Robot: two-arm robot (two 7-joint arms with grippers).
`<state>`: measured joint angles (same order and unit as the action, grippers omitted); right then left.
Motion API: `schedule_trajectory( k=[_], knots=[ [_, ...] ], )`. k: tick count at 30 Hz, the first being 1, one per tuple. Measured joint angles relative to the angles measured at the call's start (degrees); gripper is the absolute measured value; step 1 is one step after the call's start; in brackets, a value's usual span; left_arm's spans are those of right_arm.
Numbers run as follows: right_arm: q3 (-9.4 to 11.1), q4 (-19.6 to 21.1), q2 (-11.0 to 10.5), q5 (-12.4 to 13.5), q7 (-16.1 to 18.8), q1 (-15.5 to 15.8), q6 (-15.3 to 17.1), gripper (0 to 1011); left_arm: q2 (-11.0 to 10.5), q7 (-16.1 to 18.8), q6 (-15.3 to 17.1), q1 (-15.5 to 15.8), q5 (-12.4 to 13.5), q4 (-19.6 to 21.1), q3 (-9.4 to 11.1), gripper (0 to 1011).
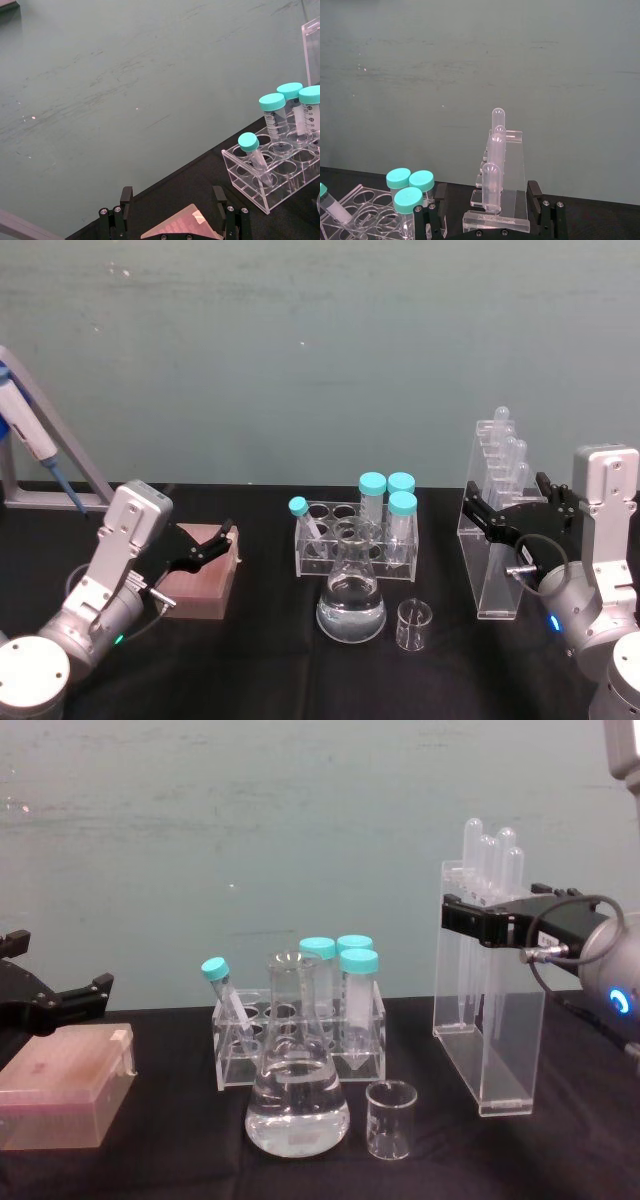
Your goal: Place the experimental apparatus aside using one hand.
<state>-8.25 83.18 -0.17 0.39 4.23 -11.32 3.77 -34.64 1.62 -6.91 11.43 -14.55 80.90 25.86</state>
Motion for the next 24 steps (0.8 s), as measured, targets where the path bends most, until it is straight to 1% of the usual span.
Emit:
schedule_trajectory(
  k=[24],
  knots=[
    [0.0,0.1,0.0,0.0,-0.1,0.0,-0.1,1000,0.0,0.0,0.0,0.0,0.0,0.0,0.0,1000]
  ],
)
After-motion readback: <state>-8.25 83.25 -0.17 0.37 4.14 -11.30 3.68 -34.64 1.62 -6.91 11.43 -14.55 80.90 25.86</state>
